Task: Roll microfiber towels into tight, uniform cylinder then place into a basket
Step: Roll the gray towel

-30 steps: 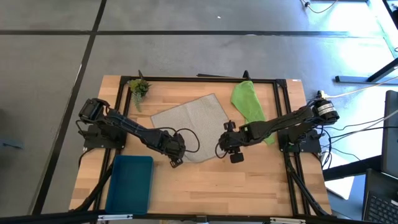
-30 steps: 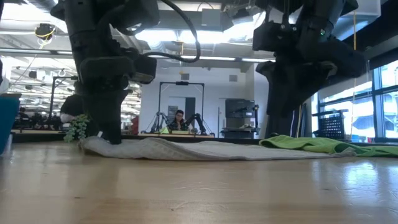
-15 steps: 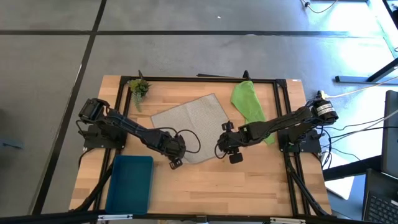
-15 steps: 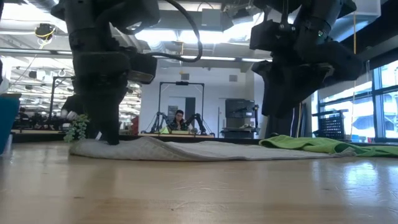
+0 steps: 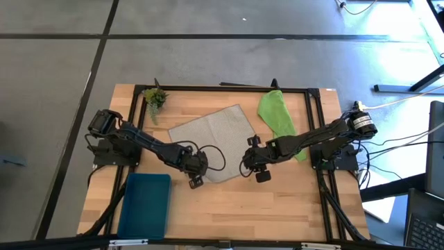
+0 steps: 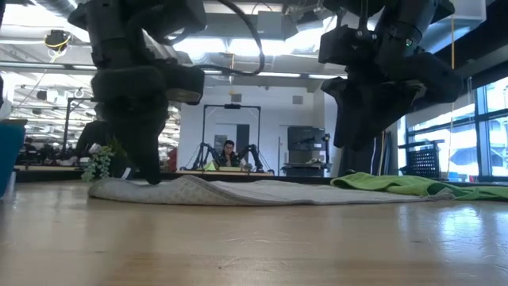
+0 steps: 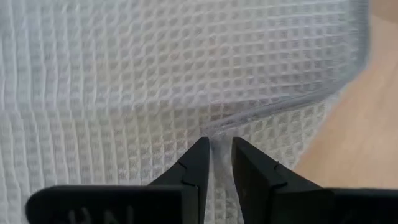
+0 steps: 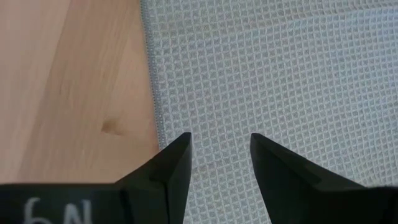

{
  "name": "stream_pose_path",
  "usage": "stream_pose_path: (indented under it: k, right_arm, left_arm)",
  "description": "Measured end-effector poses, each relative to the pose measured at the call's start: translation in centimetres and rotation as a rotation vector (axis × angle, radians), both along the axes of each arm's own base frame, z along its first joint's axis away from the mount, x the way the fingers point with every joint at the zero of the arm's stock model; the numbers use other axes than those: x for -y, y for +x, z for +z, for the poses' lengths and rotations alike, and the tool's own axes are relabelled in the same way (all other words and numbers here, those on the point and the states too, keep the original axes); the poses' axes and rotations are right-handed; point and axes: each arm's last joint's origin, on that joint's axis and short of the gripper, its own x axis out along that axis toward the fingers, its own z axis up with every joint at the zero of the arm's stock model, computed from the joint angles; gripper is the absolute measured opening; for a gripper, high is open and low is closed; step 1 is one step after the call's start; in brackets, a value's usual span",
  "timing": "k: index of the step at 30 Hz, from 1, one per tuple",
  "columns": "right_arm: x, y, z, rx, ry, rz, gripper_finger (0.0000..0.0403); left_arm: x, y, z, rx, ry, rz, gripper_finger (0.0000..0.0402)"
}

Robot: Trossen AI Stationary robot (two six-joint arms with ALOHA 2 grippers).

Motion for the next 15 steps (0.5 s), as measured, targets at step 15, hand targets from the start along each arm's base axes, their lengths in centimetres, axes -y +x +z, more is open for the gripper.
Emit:
stream_pose_path:
  k: [15]
  right_arm:
    - [0.0,0.03,0.01,0.004,-0.001,-0.001,0.0165]
  left_arm:
    - [0.84,0.32,0.24,0.029,0.264,-0.532,0.006]
